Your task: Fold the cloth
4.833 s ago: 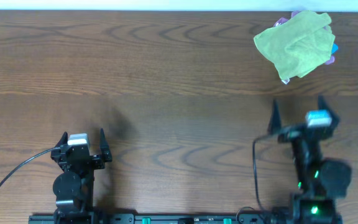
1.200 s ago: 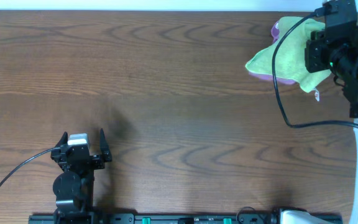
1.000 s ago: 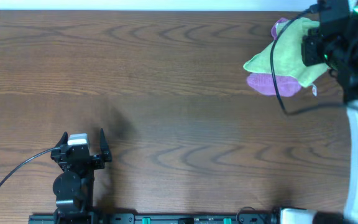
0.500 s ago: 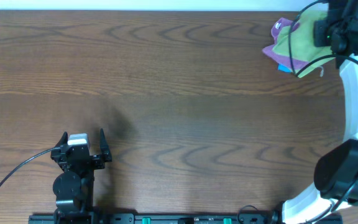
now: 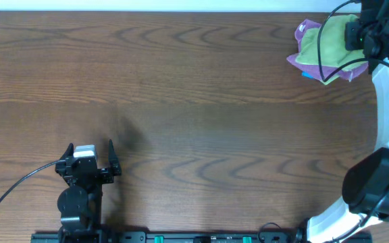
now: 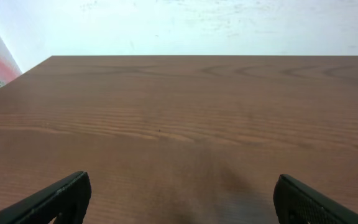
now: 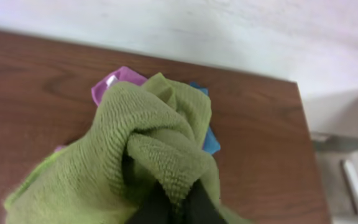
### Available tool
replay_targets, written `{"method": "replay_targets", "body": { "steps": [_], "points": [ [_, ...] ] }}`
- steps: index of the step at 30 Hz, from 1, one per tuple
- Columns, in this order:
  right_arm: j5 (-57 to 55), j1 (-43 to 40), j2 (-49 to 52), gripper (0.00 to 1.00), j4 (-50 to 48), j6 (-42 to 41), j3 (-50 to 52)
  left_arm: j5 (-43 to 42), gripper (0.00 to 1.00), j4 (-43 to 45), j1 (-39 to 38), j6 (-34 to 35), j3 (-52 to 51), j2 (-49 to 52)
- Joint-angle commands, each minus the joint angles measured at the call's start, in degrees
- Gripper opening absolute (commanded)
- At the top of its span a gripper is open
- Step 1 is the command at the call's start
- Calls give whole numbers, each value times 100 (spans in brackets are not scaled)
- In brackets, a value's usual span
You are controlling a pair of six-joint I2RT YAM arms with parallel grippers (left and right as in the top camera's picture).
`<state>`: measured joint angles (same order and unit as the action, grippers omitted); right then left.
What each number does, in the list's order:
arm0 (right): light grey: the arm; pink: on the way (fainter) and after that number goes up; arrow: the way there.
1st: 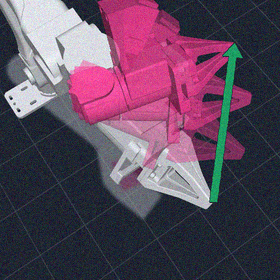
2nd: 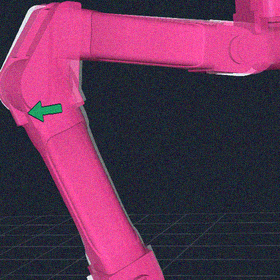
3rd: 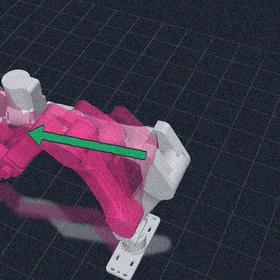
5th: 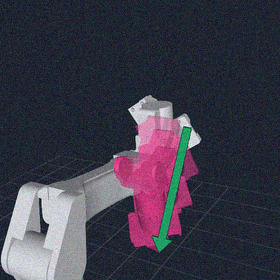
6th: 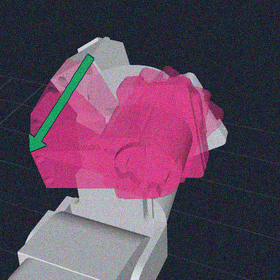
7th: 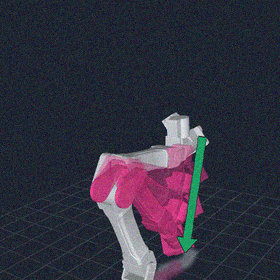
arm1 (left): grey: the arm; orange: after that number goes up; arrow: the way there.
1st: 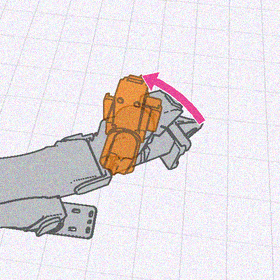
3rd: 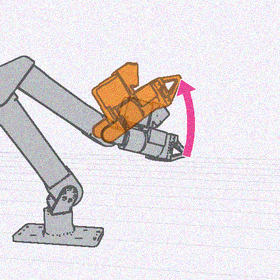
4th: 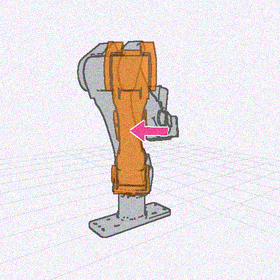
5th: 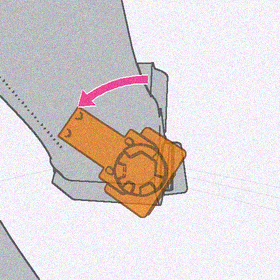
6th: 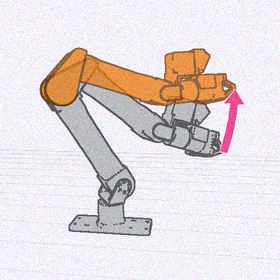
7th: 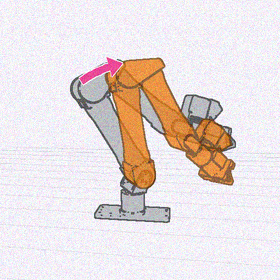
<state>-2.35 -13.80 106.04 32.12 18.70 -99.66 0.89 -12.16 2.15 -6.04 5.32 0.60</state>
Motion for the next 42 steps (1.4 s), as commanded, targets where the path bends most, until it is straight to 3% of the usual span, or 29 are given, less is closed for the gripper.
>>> {"method": "replay_targets", "body": {
  "steps": [1,4,5,6,9,12,13,15,24,25,27,29,30,34,42],
  "points": [
    [136,-26,74,1,24,-52,-116,96,95,-212,17,-37,-101,-28],
    [391,-13,74,1,85,-107,-116,96,95,-212,17,-37,-101,-28],
    [487,-7,74,11,87,-109,-116,96,95,-212,17,-37,-101,-28],
    [535,-2,74,37,87,-109,-116,98,95,-212,17,-37,-101,-28],
    [542,0,74,31,83,-107,-116,96,95,-212,17,-37,-101,-28],
    [542,-4,74,34,83,-107,-116,96,95,-212,17,-37,-101,-28],
    [542,-4,74,29,85,-105,-116,98,95,-212,17,-37,-101,-28],
    [544,-4,74,1,109,-107,-116,96,95,-212,17,-37,-101,-28],
    [898,0,74,1,518,-109,-116,96,95,-212,17,-37,-101,-28],
    [1104,0,74,2,651,-109,-116,96,95,-212,17,-37,-101,-28],
    [1521,2,101,24,953,-109,-96,96,95,-212,17,-37,-101,-28],
    [1700,9,151,32,1158,-107,-52,96,95,-212,17,-37,-101,-28],
    [1725,17,192,42,1263,-103,-22,98,96,-212,17,-37,-101,-28],
    [1742,33,313,49,1213,-59,205,98,95,-212,17,-37,-101,-28],
    [1742,33,881,47,953,-61,577,96,95,-212,17,-37,-101,-28]
  ]
}}
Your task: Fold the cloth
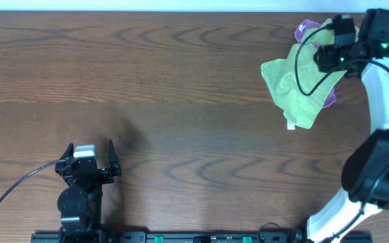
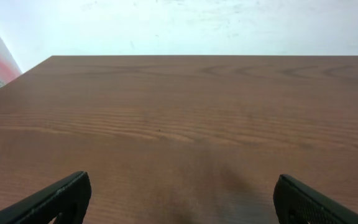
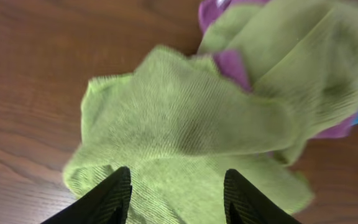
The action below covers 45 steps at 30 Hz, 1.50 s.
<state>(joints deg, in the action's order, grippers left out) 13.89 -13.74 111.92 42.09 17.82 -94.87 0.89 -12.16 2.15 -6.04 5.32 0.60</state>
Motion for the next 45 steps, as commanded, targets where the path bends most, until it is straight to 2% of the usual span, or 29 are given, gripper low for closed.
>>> {"method": "replay_targets", "body": {
  "steps": [1,8,14,15,17,18,25,35,45],
  "points": [
    [142,26,422,47,-96,24,98,98,95,-212,17,-37,-101,-28],
    [621,31,1067,51,-501,-11,98,96,95,-212,17,-37,-101,-28],
    [1025,70,1193,51,-855,-109,96,96,95,-212,17,-37,-101,-28],
    [1106,83,1193,43,-911,-111,79,96,95,-212,17,-37,-101,-28],
    [1145,114,1193,9,-984,-175,39,96,95,-212,17,-37,-101,-28],
    [1145,133,1193,1,-1023,-225,35,96,95,-212,17,-39,-101,-28],
    [1296,278,1172,1,-815,-278,-323,98,95,-212,17,-37,-101,-28],
    [1294,459,931,1,490,7,-1849,98,95,-212,17,-39,-101,-28],
    [1287,990,-50,1,793,168,-1978,96,95,-212,17,-37,-101,-28]
  ]
}}
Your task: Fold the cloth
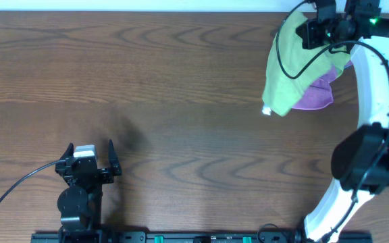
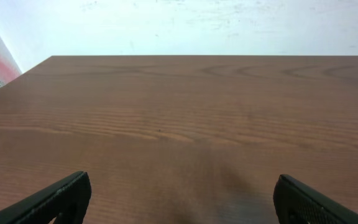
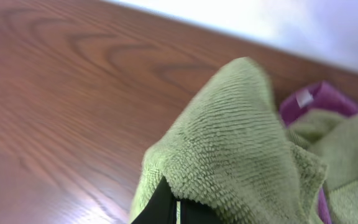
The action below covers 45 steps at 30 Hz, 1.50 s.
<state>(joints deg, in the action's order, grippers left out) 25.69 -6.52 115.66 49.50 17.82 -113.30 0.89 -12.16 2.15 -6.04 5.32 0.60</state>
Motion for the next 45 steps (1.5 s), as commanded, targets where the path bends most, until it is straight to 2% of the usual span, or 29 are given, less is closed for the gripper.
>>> {"method": "replay_targets", "body": {
  "steps": [1,12,19,32,39,45],
  "points": [
    [42,385,-544,1,96,199,-136,96,95,-212,17,-37,-101,-28],
    [-350,1394,-1648,1,481,197,-133,96,95,-212,17,-37,-101,-28],
    [-1060,2059,-2175,1,1010,197,-133,96,95,-212,17,-37,-101,-28],
    [-1091,2098,-3204,1,2048,129,-129,96,95,-212,17,-37,-101,-28],
    [-1091,2122,-3346,1,2826,-26,-118,96,95,-212,17,-37,-101,-28],
    [-1067,2127,-3460,1,2907,-131,476,96,95,-212,17,-37,-101,-28]
  ]
}}
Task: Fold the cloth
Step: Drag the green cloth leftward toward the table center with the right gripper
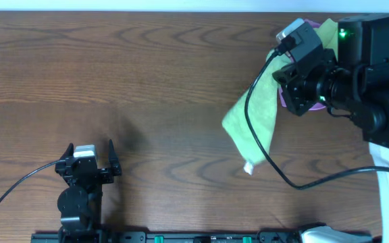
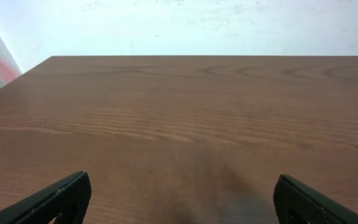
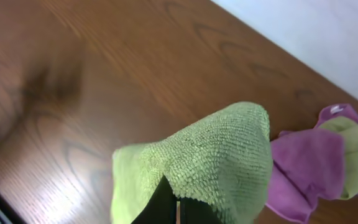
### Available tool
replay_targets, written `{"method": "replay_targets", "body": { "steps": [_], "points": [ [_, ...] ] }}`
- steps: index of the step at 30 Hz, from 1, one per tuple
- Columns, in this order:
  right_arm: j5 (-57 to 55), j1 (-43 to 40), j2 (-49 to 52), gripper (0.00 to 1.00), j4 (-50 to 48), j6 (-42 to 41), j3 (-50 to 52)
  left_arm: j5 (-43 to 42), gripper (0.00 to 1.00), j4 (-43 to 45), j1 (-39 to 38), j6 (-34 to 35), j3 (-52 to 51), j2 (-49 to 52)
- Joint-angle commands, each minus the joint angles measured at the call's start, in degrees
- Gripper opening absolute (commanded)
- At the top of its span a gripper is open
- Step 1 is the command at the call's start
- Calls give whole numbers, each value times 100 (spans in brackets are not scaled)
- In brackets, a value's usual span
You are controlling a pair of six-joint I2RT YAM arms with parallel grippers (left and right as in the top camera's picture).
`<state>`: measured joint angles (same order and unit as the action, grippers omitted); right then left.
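Note:
A green cloth (image 1: 252,121) hangs from my right gripper (image 3: 178,208), which is raised high over the right side of the table and shut on a bunch of it (image 3: 222,155). The cloth's lower corner with a white tag (image 1: 248,167) dangles toward the table's middle. My left gripper (image 2: 180,202) rests open near the front left of the table, far from the cloth, nothing between its fingers (image 2: 55,198).
A purple cloth (image 3: 306,168) and another green piece lie in a pile at the table's back right corner, partly under the raised arm (image 1: 343,74). The black cable (image 1: 262,135) loops down beside the hanging cloth.
My right gripper has risen much higher and come forward, still shut on the green cloth. The cloth now hangs longer, its tagged corner nearer the table's middle. The left arm is unmoved.
My right gripper was shut on the green cloth on the pile at the back right corner. Then the cloth lay spread beside the pile with the jaws apart above it. Then the gripper held a bunch again near the back edge, and now holds it high, hanging free.

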<state>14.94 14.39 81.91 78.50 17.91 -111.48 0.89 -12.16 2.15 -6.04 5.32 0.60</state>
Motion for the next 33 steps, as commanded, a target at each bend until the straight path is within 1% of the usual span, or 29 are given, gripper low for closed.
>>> {"method": "replay_targets", "body": {
  "steps": [1,7,18,26,33],
  "points": [
    [9,35,-114,1,-28,-142,461,98,95,-212,17,-37,-101,-28],
    [7,33,-374,1,-656,-164,1513,96,95,-212,17,-37,-101,-28],
    [76,26,-310,1,-2138,-291,2398,96,95,-212,17,-37,-101,-28],
    [337,26,227,1,-2387,-293,2605,96,95,-212,17,-37,-101,-28],
    [369,26,111,1,-2297,-376,2627,98,95,-212,17,-37,-101,-28]
  ]
}}
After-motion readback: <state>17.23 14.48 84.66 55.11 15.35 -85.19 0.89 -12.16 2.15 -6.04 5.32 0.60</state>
